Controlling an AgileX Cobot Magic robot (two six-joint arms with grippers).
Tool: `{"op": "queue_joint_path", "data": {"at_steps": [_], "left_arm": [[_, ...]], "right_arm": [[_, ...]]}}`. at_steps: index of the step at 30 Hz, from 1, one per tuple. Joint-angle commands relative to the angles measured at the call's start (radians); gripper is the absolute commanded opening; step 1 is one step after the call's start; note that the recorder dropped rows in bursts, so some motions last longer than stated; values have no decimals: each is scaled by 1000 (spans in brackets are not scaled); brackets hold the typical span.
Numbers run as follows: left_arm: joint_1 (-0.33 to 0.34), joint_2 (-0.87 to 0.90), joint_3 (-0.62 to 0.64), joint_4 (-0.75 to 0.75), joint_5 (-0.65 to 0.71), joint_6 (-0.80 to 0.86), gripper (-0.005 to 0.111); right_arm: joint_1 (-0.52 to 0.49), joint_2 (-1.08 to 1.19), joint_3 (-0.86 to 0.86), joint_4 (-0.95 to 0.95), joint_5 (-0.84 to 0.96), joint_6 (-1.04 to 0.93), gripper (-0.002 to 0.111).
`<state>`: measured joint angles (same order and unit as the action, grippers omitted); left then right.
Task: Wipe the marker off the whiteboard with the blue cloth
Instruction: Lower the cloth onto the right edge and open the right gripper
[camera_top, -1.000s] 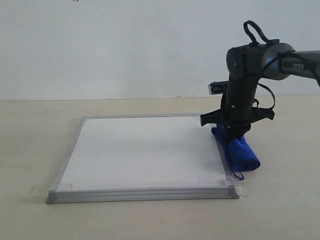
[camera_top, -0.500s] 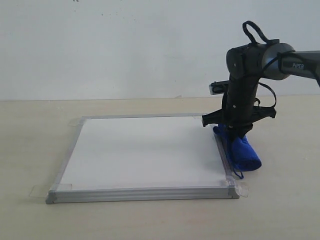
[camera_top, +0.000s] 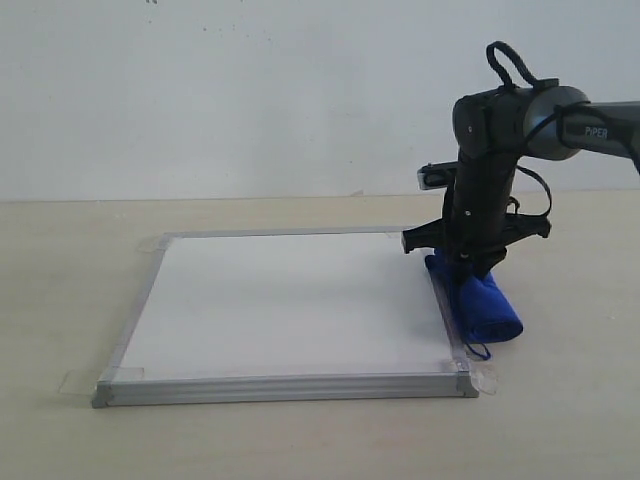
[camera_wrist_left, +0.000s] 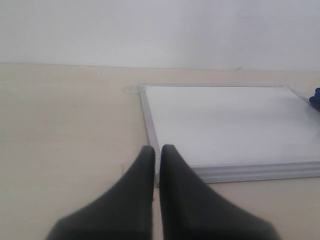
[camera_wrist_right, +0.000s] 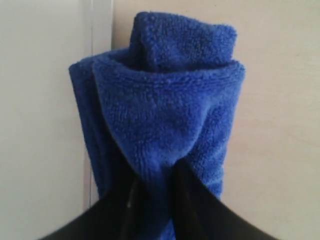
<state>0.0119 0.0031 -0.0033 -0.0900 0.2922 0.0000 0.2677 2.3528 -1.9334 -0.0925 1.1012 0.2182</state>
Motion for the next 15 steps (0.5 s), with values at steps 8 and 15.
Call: {"op": "queue_joint_path", "data": {"at_steps": [8,15], "left_arm": [[-2,-3,3,1,-3,0,4],[-2,-3,3,1,-3,0,4]], "right_arm": [[7,-19,-5,8,1,-14,47],[11,-67,-49,8,60,-12,45]]}}
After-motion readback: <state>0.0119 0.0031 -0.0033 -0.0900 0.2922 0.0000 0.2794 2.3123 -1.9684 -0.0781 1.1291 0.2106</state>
